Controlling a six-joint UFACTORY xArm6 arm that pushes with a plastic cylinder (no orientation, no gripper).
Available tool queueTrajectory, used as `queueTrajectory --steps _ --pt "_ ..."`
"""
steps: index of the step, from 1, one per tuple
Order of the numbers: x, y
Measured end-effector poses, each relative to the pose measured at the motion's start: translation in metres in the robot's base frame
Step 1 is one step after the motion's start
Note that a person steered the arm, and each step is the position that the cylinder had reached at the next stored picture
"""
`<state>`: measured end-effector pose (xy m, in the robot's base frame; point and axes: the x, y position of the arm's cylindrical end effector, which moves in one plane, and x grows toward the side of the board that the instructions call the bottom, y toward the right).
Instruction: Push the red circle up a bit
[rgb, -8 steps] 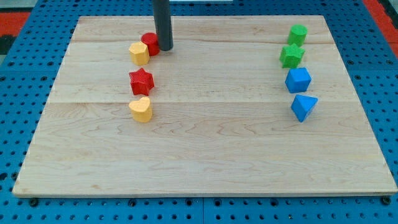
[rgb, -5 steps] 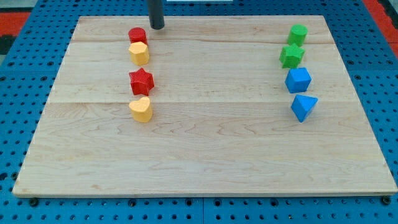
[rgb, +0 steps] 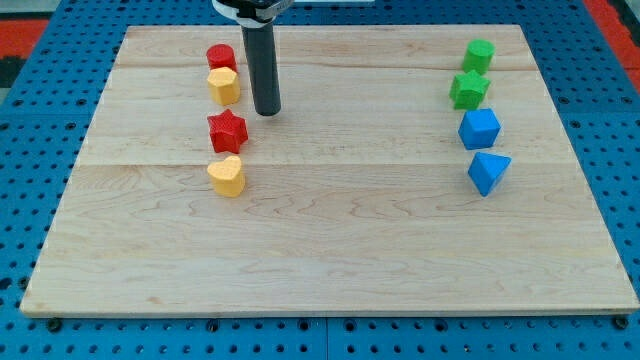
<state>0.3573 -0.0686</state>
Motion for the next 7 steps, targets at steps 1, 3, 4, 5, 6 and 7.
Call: queueTrajectory --steps 1,3,4,5,6,7 --pt "0.0 -0.003" --pt "-0.013 -0.044" --pt "-0.009 -0.077" --pt "-0.01 -0.115" --pt "-0.041 -0.138" --pt "-0.062 -0.131"
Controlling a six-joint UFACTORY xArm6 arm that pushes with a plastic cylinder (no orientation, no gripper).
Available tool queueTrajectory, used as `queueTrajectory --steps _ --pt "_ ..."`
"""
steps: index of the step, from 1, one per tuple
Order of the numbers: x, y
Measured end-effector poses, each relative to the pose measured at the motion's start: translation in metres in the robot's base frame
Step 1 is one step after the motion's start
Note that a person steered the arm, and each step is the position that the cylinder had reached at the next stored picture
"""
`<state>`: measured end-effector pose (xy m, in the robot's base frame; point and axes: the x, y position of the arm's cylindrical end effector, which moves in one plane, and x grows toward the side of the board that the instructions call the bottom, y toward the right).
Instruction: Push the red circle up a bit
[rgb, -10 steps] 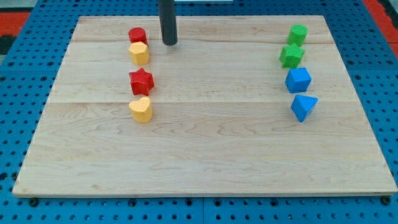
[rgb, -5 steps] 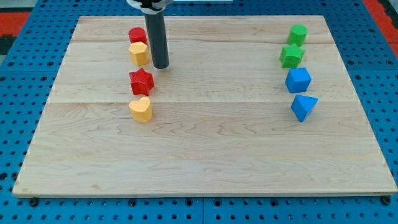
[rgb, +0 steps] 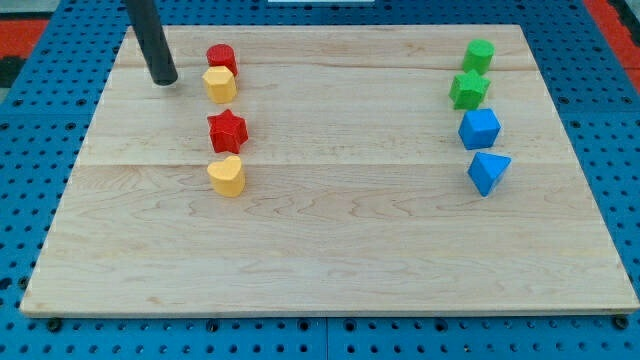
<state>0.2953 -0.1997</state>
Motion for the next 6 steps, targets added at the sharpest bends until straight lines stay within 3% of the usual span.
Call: queueTrajectory --steps 3,4,6 --pt "-0.055 0.037" --pt "-0.035 0.008" --pt "0.006 0.036"
